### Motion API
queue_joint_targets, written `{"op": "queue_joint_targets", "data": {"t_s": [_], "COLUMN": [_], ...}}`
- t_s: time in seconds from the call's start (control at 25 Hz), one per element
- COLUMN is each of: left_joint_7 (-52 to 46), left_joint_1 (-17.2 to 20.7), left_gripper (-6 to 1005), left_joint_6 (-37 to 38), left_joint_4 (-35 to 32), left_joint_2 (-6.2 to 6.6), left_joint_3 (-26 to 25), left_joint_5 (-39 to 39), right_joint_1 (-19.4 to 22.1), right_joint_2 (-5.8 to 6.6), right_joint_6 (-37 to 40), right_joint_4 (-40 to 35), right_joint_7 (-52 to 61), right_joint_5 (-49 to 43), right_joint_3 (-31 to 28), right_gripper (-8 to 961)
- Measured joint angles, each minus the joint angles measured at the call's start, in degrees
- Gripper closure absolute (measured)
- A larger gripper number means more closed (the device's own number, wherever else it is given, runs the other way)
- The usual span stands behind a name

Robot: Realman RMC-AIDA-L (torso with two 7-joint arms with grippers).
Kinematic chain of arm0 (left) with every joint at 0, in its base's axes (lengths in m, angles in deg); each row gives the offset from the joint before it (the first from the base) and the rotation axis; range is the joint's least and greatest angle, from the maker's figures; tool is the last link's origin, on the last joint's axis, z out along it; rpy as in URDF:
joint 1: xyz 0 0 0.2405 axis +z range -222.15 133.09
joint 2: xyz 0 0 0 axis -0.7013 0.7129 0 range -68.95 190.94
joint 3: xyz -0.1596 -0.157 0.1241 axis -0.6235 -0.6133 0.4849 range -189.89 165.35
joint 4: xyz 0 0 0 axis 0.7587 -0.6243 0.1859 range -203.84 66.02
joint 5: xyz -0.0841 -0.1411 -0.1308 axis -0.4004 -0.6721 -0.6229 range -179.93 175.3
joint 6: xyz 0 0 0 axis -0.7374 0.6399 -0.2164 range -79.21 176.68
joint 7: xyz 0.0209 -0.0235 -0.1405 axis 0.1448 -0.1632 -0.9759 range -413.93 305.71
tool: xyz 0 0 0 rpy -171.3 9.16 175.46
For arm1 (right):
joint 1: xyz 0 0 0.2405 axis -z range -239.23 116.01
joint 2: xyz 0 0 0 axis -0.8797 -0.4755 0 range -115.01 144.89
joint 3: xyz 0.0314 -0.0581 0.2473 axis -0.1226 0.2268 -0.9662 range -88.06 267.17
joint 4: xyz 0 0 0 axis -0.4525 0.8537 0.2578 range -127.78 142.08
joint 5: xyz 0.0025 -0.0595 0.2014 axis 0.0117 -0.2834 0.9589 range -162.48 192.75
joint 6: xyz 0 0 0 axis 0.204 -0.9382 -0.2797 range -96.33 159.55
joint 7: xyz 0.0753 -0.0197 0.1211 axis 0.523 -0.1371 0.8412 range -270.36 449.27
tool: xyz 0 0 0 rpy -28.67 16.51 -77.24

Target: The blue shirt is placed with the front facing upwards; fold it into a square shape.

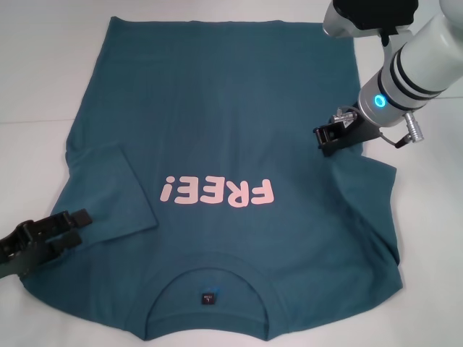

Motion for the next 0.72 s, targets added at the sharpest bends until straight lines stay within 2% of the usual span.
{"op": "queue_joint_targets", "data": {"t_s": [0.28,0.48,0.56,0.72], "left_joint_7": [0.11,0.20,0.18,0.11], "left_joint_1": [0.07,0.20,0.21,0.21], "left_gripper": [371,371,371,371], "left_joint_6": [0.00,0.00,-0.03,-0.37], "left_joint_4": [0.00,0.00,0.00,0.00], "left_joint_2": [0.00,0.00,0.00,0.00], "left_joint_3": [0.00,0.00,0.00,0.00], "left_joint_5": [0.00,0.00,0.00,0.00], "right_joint_1": [-0.47,-0.49,0.44,3.40], "right_joint_2": [0.57,0.59,0.37,0.49], "right_joint_6": [0.93,0.71,-0.73,-4.58], "right_joint_4": [0.07,0.07,0.50,3.25], "right_joint_7": [0.26,0.13,-0.50,-3.17], "right_joint_5": [-0.05,0.92,4.00,15.75], "right_joint_3": [1.71,-0.05,-2.21,-4.13], "right_gripper": [885,880,879,875]}}
